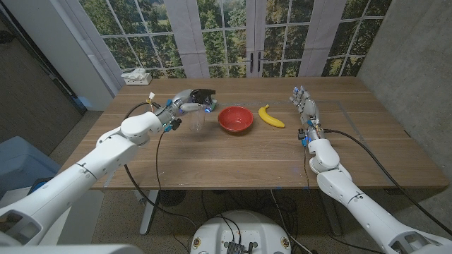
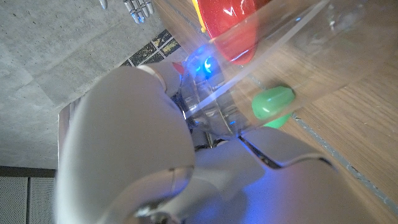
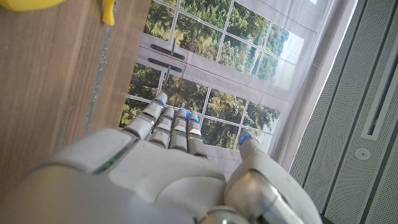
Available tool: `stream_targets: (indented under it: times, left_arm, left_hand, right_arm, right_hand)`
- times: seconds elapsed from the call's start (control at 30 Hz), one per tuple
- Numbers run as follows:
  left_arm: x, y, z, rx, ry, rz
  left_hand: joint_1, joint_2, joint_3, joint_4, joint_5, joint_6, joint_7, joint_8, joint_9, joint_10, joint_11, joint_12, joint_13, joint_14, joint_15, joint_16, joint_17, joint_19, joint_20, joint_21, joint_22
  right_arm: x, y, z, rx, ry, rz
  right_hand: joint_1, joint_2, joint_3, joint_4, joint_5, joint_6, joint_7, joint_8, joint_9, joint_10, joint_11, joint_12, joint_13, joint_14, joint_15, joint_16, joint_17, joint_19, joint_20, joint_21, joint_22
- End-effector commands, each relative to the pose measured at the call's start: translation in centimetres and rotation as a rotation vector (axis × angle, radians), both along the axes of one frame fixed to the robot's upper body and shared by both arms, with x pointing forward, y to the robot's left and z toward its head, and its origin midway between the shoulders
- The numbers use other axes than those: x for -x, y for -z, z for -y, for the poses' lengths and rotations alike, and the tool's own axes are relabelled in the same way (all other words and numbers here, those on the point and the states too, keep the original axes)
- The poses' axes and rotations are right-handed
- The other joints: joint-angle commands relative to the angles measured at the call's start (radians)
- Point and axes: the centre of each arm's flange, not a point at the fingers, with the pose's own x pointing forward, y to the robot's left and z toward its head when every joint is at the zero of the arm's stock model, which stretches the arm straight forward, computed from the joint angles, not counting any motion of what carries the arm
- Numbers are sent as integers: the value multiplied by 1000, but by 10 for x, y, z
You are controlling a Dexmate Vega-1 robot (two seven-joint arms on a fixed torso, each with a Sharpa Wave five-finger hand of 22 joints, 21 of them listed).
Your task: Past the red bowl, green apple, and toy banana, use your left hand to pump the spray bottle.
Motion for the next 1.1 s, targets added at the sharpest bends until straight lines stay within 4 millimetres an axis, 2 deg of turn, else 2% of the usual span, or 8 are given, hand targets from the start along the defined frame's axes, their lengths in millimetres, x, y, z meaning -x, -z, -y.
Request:
stream_targets:
  times: [0.03, 0.37, 1.1]
  left_arm:
    - [-12, -12, -2, -6, -20, 10]
    - [-21, -19, 3, -24, -21, 3]
    - [-36, -47, 32, -146, -44, -53]
  left_hand:
    - [246, 238, -3, 3, -1, 11, -1, -2, 6, 8, -5, 11, 0, -1, -137, 175, 393, -1, 6, 8, 3]
    - [246, 237, -2, 3, -1, 13, 0, -3, 9, 8, -4, 16, 0, 0, -134, 185, 393, -1, 8, 8, 2]
    - [249, 236, 0, 0, -1, 15, 0, -7, 12, 4, -1, 24, -3, -6, -134, 200, 378, 0, 9, 10, -2]
  right_arm:
    - [3, 1, 1, 8, 6, 13]
    - [4, 2, 5, 3, 10, 16]
    - [4, 6, 15, -16, 15, 16]
  right_hand:
    - [-5, 11, 3, -7, -1, 10, -2, 3, 2, 7, -1, -2, 0, 4, -4, 3, 0, 7, 0, -2, 5]
    - [-6, 11, 3, -8, -1, 10, -1, 3, 2, 8, -1, -1, 0, 4, -3, 3, -1, 8, 0, -4, 5]
    - [-8, 11, 4, -9, -1, 11, -1, 3, 2, 7, 0, -2, 0, 6, -3, 3, -2, 9, -1, -7, 5]
